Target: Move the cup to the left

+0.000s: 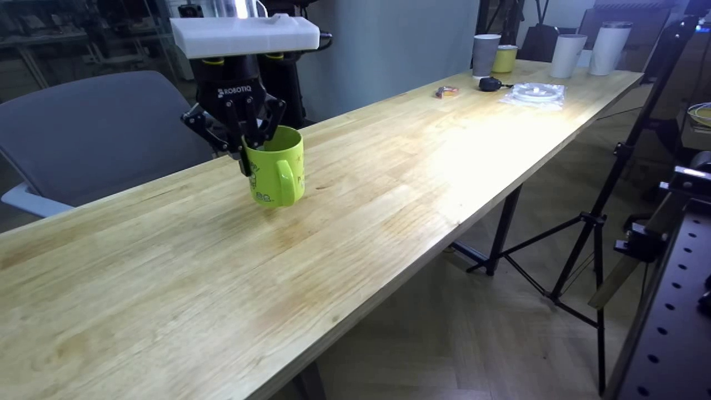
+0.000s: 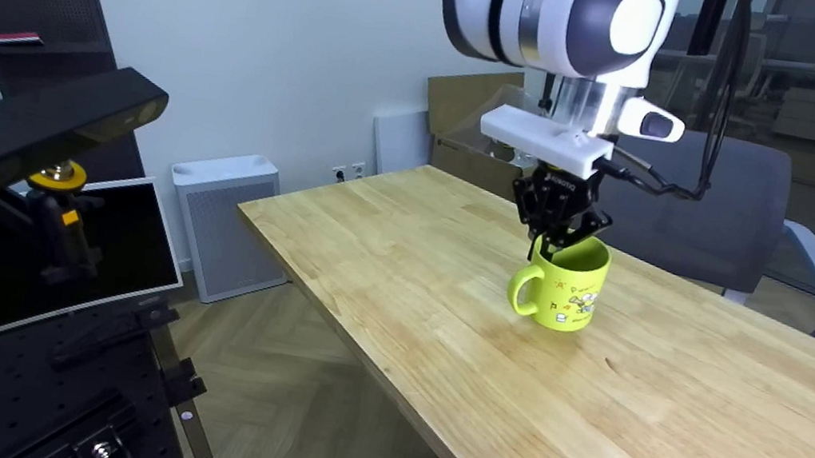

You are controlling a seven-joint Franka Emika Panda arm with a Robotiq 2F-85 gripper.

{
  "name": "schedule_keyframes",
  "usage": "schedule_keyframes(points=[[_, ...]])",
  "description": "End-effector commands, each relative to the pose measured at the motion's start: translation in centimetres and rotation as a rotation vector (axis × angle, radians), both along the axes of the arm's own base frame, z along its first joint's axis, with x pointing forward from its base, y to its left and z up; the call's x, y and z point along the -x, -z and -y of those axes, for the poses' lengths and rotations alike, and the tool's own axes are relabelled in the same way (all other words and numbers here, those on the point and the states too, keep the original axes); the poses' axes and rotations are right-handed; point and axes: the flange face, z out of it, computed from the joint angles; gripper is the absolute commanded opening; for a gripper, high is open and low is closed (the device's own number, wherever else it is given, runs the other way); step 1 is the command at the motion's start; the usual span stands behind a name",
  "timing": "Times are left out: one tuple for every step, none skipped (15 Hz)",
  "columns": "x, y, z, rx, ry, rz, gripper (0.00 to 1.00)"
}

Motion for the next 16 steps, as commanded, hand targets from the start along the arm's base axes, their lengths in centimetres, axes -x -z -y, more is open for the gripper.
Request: schedule_keyframes(points=[[1.4, -0.7, -0.1, -0.002, -0.022, 0.01, 0.03], [1.7, -0.2, -0.1, -0.003, -0.027, -0.003, 0.03], [1.9, 0.1, 0.0, -0.004, -0.031, -0.014, 0.03], [2.1, 0.4, 0.0, -0.004, -0.033, -0.024, 0.03], [2.3, 0.7, 0.1, -0.004, -0.036, -0.036, 0.03], [2.5, 1.0, 0.2, -0.003, -0.038, -0.046, 0.03], [2.6, 1.2, 0.2, -0.002, -0.039, -0.052, 0.03], [2.7, 1.4, 0.3, 0.001, -0.039, -0.056, 0.03], [2.8, 1.6, 0.5, 0.002, -0.037, -0.059, 0.03], [2.9, 1.8, 0.6, 0.005, -0.035, -0.063, 0.03], [3.0, 1.9, 0.7, 0.007, -0.033, -0.066, 0.03], [3.0, 2.1, 0.7, 0.01, -0.032, -0.068, 0.03], [3.1, 2.2, 0.8, 0.015, -0.03, -0.072, 0.03], [3.1, 2.4, 0.9, 0.023, -0.029, -0.07, 0.03], [3.1, 2.5, 1.0, 0.027, -0.031, -0.073, 0.03], [3.1, 2.7, 1.3, 0.039, -0.031, -0.081, 0.03]])
